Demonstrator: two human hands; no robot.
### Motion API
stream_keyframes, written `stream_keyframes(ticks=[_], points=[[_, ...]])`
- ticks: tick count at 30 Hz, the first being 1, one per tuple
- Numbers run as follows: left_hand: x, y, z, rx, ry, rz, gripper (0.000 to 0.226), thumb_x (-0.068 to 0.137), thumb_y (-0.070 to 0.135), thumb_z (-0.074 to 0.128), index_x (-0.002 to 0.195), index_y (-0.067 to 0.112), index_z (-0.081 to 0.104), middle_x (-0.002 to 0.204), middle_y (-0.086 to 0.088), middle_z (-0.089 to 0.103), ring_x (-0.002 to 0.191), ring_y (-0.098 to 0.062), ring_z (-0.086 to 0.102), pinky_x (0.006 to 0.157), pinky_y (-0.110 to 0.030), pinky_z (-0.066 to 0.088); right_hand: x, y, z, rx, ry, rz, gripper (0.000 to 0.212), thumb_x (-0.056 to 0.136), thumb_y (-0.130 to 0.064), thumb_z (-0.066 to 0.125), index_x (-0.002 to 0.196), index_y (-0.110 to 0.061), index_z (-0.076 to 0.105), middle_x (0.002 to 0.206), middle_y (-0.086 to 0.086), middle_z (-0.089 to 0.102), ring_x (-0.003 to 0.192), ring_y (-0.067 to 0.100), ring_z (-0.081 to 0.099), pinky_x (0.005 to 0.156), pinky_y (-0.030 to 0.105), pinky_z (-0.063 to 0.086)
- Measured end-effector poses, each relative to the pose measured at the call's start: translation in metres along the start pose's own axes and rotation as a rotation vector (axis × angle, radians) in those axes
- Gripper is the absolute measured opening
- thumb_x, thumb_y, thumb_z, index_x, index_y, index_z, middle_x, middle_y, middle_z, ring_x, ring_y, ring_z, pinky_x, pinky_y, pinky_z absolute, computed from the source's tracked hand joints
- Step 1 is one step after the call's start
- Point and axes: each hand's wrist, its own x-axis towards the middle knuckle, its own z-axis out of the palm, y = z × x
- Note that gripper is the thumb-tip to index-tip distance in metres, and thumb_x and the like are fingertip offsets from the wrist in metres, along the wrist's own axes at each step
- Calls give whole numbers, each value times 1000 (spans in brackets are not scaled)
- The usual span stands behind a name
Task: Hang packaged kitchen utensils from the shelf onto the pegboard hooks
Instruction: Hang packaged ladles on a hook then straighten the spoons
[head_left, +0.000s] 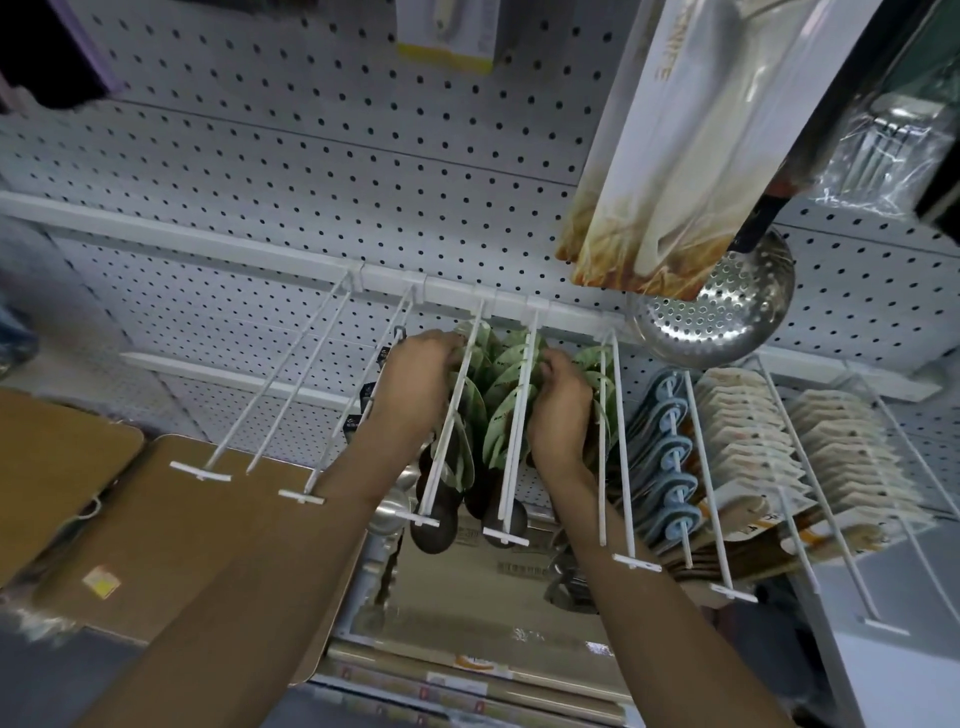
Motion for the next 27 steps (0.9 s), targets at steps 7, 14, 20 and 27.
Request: stream_keyframes(ticks=[7, 14, 20, 27], points=[[0, -3, 4, 32, 16, -34, 27, 81, -11, 59, 92, 12, 70, 84, -2, 66, 74, -21, 64, 63, -29, 47, -14, 1, -6, -59, -2, -63, 24, 92, -4, 52, 110, -17, 60, 101, 4, 66, 89, 16, 59, 77, 24, 46], [-2, -3, 1, 18, 42, 11, 26, 85, -7, 63, 98, 12, 74, 81, -1, 64, 79, -25, 67, 64, -29, 46, -25, -6, -10, -26, 12, -68, 24, 93, -5, 50, 111, -16, 62, 100, 2, 66, 92, 20, 62, 80, 29, 50], [-19, -4, -10, -74, 85, 81, 73, 73, -23, 63, 137, 9, 52, 128, -11, 61, 104, -28, 66, 81, -39, 57, -35, 3, -5, -33, 141, -188, 42, 94, 8, 41, 130, -8, 55, 127, 8, 57, 118, 16, 54, 104, 31, 46], [-38, -9, -19, -146, 58, 87, 21, 91, 2, 63, 109, 12, 68, 104, -3, 72, 90, -22, 68, 78, -35, 57, -46, 5, -5, -110, 254, -373, 36, 90, 19, 48, 115, -2, 64, 117, 7, 51, 112, 5, 47, 104, 14, 40]])
